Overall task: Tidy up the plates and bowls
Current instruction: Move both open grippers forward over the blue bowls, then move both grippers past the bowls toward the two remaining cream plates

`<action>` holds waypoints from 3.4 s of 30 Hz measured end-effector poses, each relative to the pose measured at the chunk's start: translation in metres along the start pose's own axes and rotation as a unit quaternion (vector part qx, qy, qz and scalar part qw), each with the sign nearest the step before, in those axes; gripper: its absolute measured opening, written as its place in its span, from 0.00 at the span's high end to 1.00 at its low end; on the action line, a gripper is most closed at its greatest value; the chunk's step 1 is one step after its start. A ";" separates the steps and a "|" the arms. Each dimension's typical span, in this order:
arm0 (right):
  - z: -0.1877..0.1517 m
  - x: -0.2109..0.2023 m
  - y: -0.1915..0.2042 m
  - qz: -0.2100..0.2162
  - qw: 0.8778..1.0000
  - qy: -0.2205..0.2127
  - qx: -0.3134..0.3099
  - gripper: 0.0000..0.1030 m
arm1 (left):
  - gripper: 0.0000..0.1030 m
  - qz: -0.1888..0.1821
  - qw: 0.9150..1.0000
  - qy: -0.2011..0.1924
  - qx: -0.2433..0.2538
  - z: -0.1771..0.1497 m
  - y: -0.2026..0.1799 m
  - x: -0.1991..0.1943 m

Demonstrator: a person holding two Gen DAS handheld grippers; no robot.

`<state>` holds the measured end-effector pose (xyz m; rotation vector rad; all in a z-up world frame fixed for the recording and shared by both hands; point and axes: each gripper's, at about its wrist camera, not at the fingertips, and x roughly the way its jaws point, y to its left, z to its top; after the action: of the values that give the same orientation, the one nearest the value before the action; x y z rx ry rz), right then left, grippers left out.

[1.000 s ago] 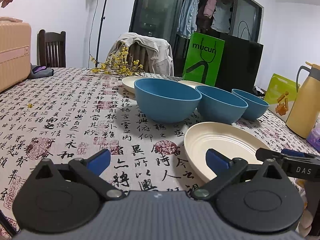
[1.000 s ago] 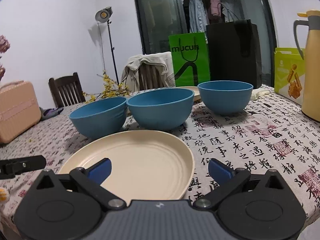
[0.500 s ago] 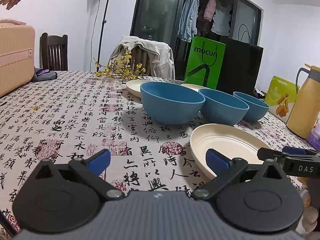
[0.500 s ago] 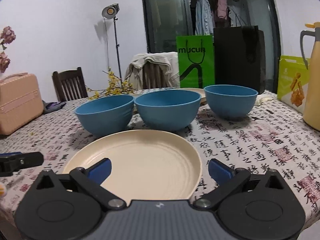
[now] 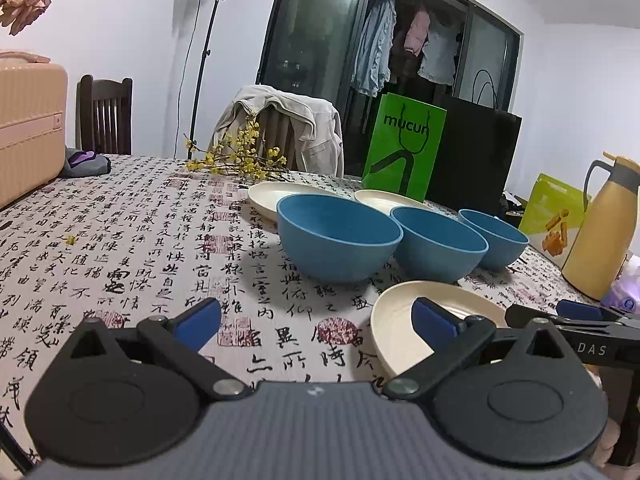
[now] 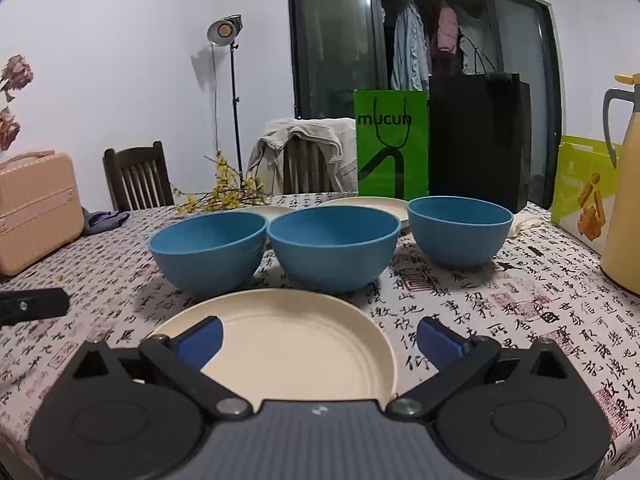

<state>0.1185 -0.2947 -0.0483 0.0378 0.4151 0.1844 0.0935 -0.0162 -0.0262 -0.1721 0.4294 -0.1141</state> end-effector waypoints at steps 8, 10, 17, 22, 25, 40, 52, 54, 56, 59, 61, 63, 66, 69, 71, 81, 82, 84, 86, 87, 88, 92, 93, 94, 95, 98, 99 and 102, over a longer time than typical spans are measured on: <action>0.018 0.002 -0.006 0.006 1.000 -0.004 0.004 0.00 | 0.00 -0.011 1.000 0.001 0.000 0.026 -0.005 0.003; 0.023 0.003 -0.007 0.014 1.000 -0.004 0.005 0.00 | 0.00 -0.019 1.000 0.008 -0.005 0.033 -0.006 0.006; 0.040 0.009 -0.008 0.013 1.000 -0.004 0.005 0.00 | 0.00 -0.028 0.999 0.017 0.003 0.053 -0.014 0.017; 0.051 0.015 -0.010 0.011 1.000 -0.004 0.012 0.00 | 0.00 -0.036 0.999 0.024 0.005 0.065 -0.022 0.025; 0.056 0.017 -0.011 0.014 1.000 -0.005 0.015 0.00 | 0.00 -0.039 0.999 0.027 0.005 0.067 -0.025 0.028; 0.076 0.036 -0.011 0.025 0.999 0.018 0.021 0.00 | 0.00 -0.046 0.998 0.047 0.003 0.095 -0.037 0.051; 0.095 0.046 -0.030 0.008 0.997 0.020 0.077 0.00 | 0.00 -0.052 0.997 0.065 0.004 0.108 -0.042 0.077; 0.099 0.048 -0.032 -0.001 0.997 0.019 0.077 0.00 | 0.00 -0.053 0.996 0.066 0.004 0.110 -0.041 0.080; 0.102 0.051 -0.033 -0.014 0.997 0.023 0.071 0.00 | 0.00 -0.053 0.996 0.067 0.005 0.112 -0.042 0.084; 0.104 0.056 -0.035 -0.022 0.997 0.030 0.068 0.00 | 0.00 -0.054 0.996 0.070 0.006 0.115 -0.041 0.090; 0.106 0.059 -0.035 -0.022 0.997 0.031 0.062 0.00 | 0.00 -0.053 0.996 0.071 0.008 0.118 -0.042 0.095; 0.108 0.062 -0.035 -0.018 0.998 0.031 0.059 0.00 | 0.00 -0.051 0.996 0.072 0.009 0.120 -0.042 0.099; 0.111 0.070 -0.036 -0.019 0.998 0.040 0.055 0.00 | 0.00 -0.049 0.996 0.078 0.007 0.125 -0.039 0.108; 0.115 0.078 -0.036 -0.016 0.997 0.053 0.055 0.00 | 0.00 -0.048 0.995 0.087 0.001 0.129 -0.036 0.117; 0.118 0.083 -0.036 -0.014 0.997 0.059 0.053 0.00 | 0.00 -0.045 0.995 0.093 -0.004 0.132 -0.035 0.123; 0.135 0.107 -0.038 -0.008 0.996 0.078 0.045 0.00 | 0.00 -0.030 0.991 0.125 -0.035 0.149 -0.032 0.154; 0.137 0.110 -0.039 -0.008 0.996 0.079 0.047 0.00 | 0.00 -0.027 0.991 0.126 -0.038 0.151 -0.032 0.156; 0.141 0.114 -0.040 -0.006 0.995 0.080 0.050 0.00 | 0.00 -0.022 0.990 0.132 -0.048 0.154 -0.030 0.161; 0.143 0.119 -0.042 -0.006 0.995 0.081 0.056 0.00 | 0.00 -0.020 0.989 0.135 -0.057 0.156 -0.029 0.166; 0.144 0.120 -0.042 -0.005 0.995 0.082 0.058 0.00 | 0.00 -0.020 0.989 0.136 -0.061 0.158 -0.028 0.168; 0.146 0.122 -0.042 -0.004 0.995 0.084 0.060 0.00 | 0.00 -0.019 0.989 0.135 -0.064 0.159 -0.028 0.170; 0.149 0.130 -0.043 -0.008 0.994 0.085 0.063 0.00 | 0.00 -0.018 0.987 0.137 -0.086 0.164 -0.023 0.178; 0.150 0.132 -0.042 -0.009 0.994 0.086 0.063 0.00 | 0.00 -0.018 0.986 0.138 -0.092 0.165 -0.022 0.180; 0.151 0.133 -0.042 -0.009 0.994 0.086 0.064 0.00 | 0.00 -0.018 0.985 0.138 -0.097 0.166 -0.020 0.182; 0.152 0.135 -0.042 -0.009 0.994 0.087 0.064 0.00 | 0.00 -0.018 0.985 0.139 -0.104 0.167 -0.019 0.185; 0.154 0.140 -0.039 -0.010 0.994 0.089 0.063 0.00 | 0.00 -0.019 0.982 0.142 -0.121 0.169 -0.015 0.192; 0.155 0.141 -0.038 -0.010 0.994 0.090 0.063 0.00 | 0.00 -0.018 0.982 0.142 -0.125 0.169 -0.015 0.193; 0.158 0.146 -0.036 -0.009 0.994 0.092 0.060 0.00 | 0.00 -0.019 0.981 0.141 -0.133 0.169 -0.012 0.198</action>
<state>0.3192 -0.3026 0.0356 0.1364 0.6100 0.1452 0.3432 -0.0332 0.0475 -0.4302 0.7244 -0.1182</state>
